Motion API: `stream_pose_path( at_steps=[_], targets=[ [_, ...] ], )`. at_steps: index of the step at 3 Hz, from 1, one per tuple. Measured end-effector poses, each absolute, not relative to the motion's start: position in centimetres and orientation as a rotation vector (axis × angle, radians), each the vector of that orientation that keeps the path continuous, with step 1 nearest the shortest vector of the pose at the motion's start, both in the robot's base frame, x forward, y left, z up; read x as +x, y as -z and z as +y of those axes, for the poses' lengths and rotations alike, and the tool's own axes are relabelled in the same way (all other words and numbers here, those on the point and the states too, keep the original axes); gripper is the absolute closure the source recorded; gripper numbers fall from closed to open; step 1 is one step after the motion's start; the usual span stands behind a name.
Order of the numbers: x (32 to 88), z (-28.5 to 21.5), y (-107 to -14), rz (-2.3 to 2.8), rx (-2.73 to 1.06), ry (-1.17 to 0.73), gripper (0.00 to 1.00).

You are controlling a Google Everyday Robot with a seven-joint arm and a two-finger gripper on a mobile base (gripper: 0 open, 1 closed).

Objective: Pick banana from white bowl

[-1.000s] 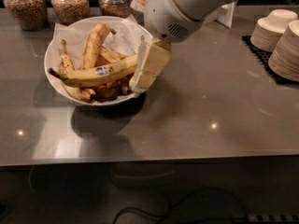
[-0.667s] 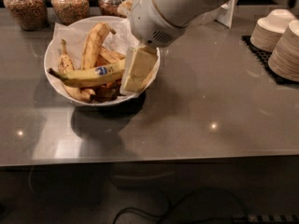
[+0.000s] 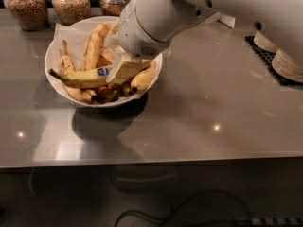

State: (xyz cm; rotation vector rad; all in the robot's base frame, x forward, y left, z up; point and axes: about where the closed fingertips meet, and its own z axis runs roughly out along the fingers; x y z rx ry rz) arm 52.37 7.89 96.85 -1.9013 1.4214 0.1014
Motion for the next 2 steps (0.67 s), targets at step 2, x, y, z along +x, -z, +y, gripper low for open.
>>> stream_pose_path(
  at_steps=[2],
  targets=[
    [53.2, 8.1, -93.8, 1.393, -1.943, -0.05, 0.36]
  ],
)
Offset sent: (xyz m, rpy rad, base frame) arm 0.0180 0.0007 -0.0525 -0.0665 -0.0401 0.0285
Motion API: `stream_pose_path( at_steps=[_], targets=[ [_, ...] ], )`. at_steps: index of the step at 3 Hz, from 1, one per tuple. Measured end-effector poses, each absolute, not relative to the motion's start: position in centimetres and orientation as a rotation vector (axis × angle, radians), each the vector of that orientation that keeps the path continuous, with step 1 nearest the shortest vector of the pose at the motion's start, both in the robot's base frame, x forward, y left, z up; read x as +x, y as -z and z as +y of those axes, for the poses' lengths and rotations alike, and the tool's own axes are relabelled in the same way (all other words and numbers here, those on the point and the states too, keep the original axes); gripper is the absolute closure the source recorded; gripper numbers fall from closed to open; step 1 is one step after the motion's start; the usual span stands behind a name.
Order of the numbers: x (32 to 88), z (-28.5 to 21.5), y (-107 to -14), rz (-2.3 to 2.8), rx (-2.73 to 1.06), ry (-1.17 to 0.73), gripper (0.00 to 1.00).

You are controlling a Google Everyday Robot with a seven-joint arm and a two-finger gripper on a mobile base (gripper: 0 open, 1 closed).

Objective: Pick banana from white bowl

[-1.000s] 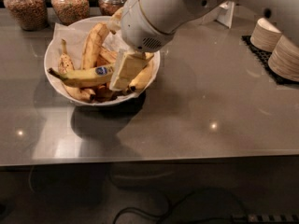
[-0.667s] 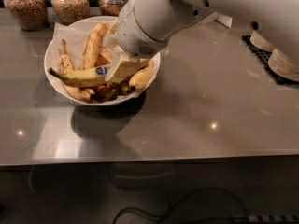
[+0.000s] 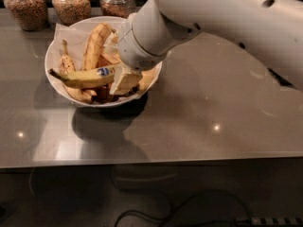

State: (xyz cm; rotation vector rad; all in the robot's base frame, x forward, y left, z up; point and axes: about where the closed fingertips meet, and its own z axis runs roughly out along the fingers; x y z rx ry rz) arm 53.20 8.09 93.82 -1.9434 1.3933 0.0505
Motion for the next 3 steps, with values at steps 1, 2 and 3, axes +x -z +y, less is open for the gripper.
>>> stream_pose_path(
  at_steps=[1, 2, 3],
  targets=[
    [54.1, 8.1, -92.6, 1.39, -1.957, -0.025, 0.38],
    [54.9, 8.0, -91.7, 1.392, -1.967, 0.001, 0.53],
    [55.3, 7.9, -91.2, 1.393, -1.97, 0.028, 0.74]
  ],
)
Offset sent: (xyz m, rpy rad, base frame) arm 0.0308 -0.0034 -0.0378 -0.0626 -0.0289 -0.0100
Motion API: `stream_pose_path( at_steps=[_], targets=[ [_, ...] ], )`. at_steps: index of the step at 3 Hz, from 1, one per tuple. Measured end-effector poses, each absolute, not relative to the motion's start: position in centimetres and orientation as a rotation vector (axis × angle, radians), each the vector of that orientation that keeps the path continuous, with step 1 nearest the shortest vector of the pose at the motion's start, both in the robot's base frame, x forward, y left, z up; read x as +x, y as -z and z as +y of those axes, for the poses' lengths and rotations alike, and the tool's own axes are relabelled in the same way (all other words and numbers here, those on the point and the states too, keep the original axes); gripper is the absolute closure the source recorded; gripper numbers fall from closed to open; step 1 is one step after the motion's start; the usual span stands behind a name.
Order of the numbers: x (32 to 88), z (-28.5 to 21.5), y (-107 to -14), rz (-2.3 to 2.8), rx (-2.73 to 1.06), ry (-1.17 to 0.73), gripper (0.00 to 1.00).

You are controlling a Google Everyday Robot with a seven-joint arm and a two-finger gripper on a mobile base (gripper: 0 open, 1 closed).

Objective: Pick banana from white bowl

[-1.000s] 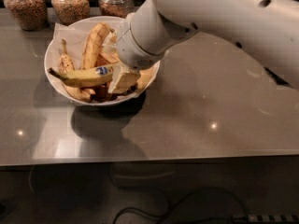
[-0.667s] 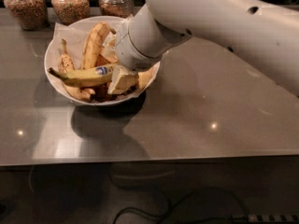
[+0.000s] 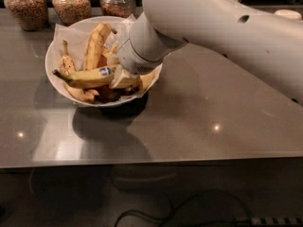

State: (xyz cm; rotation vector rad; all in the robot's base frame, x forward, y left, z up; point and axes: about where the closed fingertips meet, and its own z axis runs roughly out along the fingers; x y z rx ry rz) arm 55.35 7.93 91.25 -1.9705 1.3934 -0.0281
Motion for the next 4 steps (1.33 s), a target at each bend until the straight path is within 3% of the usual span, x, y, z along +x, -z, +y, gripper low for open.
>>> stream_pose_path(
  at_steps=[1, 4],
  targets=[
    [55.4, 8.1, -91.9, 1.4, -1.966, 0.052, 0.97],
    [54.1, 6.7, -100.8, 1.392, -1.912, 0.018, 1.0]
  ],
)
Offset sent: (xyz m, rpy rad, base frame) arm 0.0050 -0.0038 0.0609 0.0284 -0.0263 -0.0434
